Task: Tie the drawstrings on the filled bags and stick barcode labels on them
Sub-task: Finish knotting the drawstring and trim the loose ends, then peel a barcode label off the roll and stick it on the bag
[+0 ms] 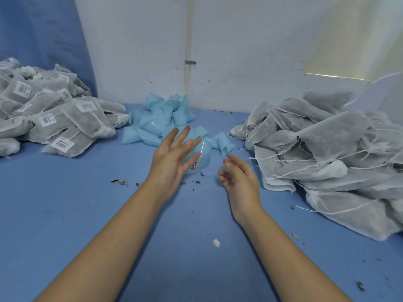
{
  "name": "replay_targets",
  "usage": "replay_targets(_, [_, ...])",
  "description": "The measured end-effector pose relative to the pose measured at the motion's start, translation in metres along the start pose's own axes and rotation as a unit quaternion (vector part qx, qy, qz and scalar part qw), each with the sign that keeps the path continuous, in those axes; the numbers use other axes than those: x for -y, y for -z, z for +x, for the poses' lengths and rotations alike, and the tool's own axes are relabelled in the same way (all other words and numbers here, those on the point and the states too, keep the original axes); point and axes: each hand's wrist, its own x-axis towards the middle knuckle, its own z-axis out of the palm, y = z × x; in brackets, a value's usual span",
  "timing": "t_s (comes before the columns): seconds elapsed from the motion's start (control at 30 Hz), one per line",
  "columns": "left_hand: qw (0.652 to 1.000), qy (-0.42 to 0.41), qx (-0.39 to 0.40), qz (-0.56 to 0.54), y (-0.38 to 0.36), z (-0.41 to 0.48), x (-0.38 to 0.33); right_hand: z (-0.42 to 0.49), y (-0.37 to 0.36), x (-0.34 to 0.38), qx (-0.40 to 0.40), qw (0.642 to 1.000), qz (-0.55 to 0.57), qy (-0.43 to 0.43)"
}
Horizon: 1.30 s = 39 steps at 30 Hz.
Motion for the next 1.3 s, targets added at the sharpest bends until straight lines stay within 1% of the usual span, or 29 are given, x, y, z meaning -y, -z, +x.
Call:
replay_targets(0.13, [0.997,0.021,0.026,0.072,-0.007,-0.005,0.004,0.003,0.002,0.005,-0.037,0.993,0.111,-0.029])
replay_targets(0.2, [0.994,0.030,0.037,0.099,-0.009,-0.007,0.007,0.003,0.003,0.008,-0.051,0.988,0.145,-0.032])
replay_targets(0.4, [0.987,0.038,0.059,0.141,-0.010,-0.010,0.015,0.002,0.004,0.008,-0.091,0.979,0.180,-0.019])
replay_targets(0.57, [0.986,0.054,0.051,0.152,-0.007,-0.010,0.020,-0.001,0.005,0.008,-0.055,0.989,0.140,0.001])
replay_targets(0.63, [0.983,0.065,0.046,0.164,-0.006,-0.010,0.021,-0.002,0.004,0.007,-0.031,0.995,0.096,0.012])
replay_targets(0.7, [0.979,0.076,0.038,0.183,-0.006,-0.010,0.022,-0.005,0.001,0.006,-0.004,0.999,0.023,0.025])
replay_targets(0.77, [0.974,0.089,0.025,0.205,-0.005,-0.010,0.024,-0.008,-0.003,0.004,0.031,0.997,-0.060,0.044])
replay_targets(0.9, [0.971,0.101,-0.008,0.218,-0.006,-0.009,0.025,-0.011,-0.005,-0.004,0.117,0.970,-0.197,0.077])
replay_targets(1.0, [0.966,0.095,-0.023,0.239,-0.007,-0.007,0.025,-0.012,-0.007,-0.007,0.122,0.954,-0.263,0.082])
replay_targets(1.07, [0.959,0.097,-0.031,0.265,-0.008,-0.006,0.026,-0.015,-0.010,-0.007,0.115,0.934,-0.324,0.101])
replay_targets(1.17, [0.950,0.103,-0.066,0.287,-0.006,-0.004,0.026,-0.021,-0.010,-0.009,0.115,0.876,-0.436,0.172])
replay_targets(1.27, [0.958,0.111,-0.082,0.252,-0.001,-0.003,0.024,-0.024,-0.010,-0.013,0.133,0.835,-0.492,0.208])
replay_targets(1.3, [0.964,0.113,-0.083,0.227,0.000,-0.002,0.024,-0.025,-0.011,-0.013,0.139,0.827,-0.501,0.213])
